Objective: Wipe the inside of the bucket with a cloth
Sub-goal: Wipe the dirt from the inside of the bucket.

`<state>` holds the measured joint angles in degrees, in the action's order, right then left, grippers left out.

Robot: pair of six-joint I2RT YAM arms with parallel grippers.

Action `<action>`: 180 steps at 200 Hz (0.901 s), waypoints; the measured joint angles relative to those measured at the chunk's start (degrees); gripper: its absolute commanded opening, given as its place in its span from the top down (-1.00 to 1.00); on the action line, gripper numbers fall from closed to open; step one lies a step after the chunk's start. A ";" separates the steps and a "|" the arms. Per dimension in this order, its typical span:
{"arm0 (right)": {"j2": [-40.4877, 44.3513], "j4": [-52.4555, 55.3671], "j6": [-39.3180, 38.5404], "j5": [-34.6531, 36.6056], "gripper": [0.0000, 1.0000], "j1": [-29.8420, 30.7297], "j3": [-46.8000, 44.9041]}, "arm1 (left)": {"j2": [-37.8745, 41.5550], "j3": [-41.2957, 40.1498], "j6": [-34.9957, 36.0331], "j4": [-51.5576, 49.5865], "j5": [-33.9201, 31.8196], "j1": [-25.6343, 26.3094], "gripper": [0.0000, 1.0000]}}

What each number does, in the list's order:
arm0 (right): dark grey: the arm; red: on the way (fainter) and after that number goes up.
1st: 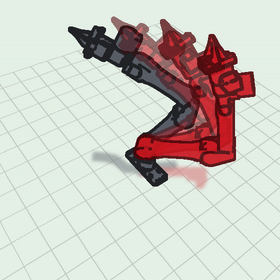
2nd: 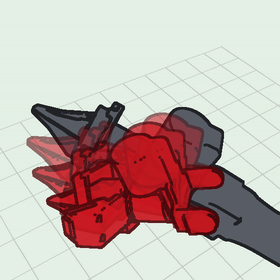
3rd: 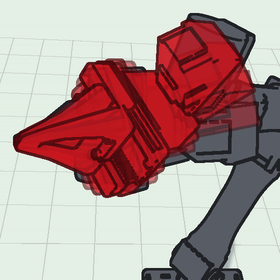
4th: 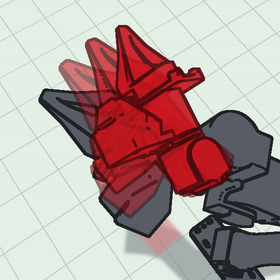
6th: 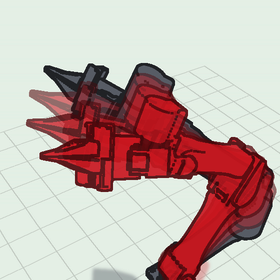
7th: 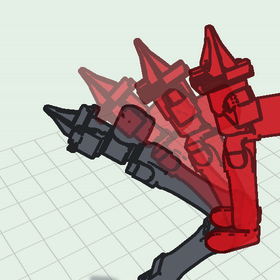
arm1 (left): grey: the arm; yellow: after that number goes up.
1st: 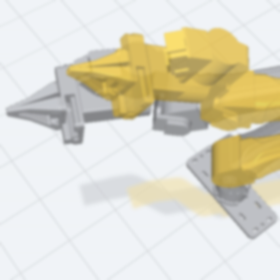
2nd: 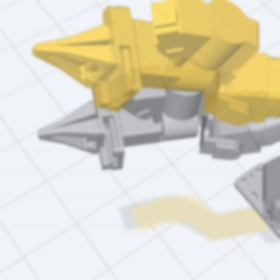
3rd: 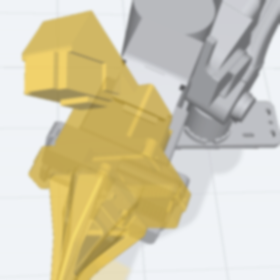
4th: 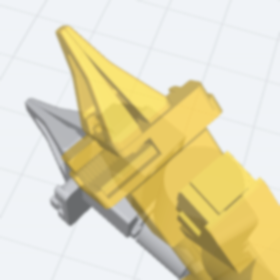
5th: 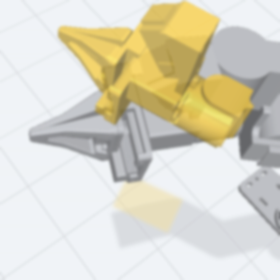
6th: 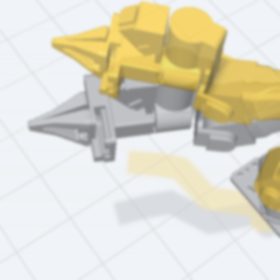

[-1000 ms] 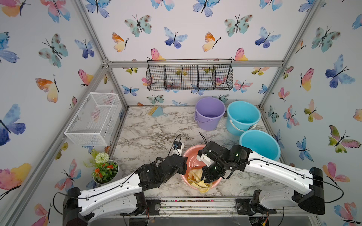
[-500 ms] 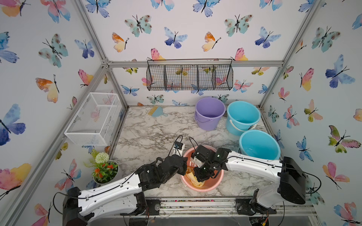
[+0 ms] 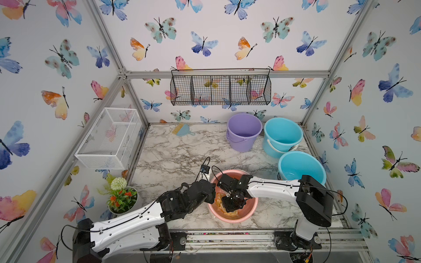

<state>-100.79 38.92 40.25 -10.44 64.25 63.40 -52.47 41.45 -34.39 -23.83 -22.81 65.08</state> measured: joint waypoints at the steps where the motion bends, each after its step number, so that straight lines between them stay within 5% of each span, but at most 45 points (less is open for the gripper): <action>1: -0.04 0.07 0.02 0.04 0.97 0.00 0.04 | 0.00 0.00 0.00 0.00 0.00 0.00 1.00; 82: 0.37 5.20 0.66 3.17 0.97 1.09 2.80 | 0.37 0.00 -0.57 0.09 0.09 0.07 1.00; 180: 25.07 -5.46 11.08 -7.89 0.97 1.11 -3.37 | 0.35 0.00 -0.72 1.05 0.02 0.22 1.00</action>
<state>-75.72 33.45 51.33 -18.33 65.36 60.03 -52.12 41.45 -35.11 -22.79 -22.79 65.30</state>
